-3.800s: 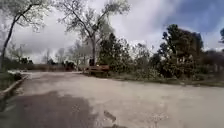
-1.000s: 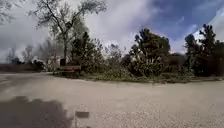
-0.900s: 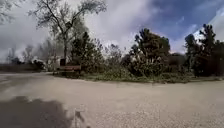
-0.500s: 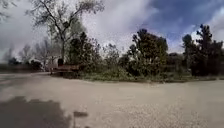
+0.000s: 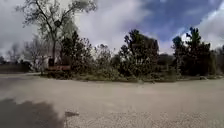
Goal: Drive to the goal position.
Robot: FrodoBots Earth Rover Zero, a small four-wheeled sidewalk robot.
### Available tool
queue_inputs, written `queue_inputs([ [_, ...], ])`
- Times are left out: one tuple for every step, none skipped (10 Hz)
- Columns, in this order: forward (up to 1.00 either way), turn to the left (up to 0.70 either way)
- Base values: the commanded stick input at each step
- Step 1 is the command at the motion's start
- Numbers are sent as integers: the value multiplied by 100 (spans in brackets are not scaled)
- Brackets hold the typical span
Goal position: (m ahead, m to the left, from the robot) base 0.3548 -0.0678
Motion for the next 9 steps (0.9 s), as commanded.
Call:
queue_inputs([
  [70, -27],
  [70, -27],
  [70, -27],
  [70, -27],
  [70, -27],
  [70, -27],
  [70, -27],
  [70, -27],
  [70, -27],
])
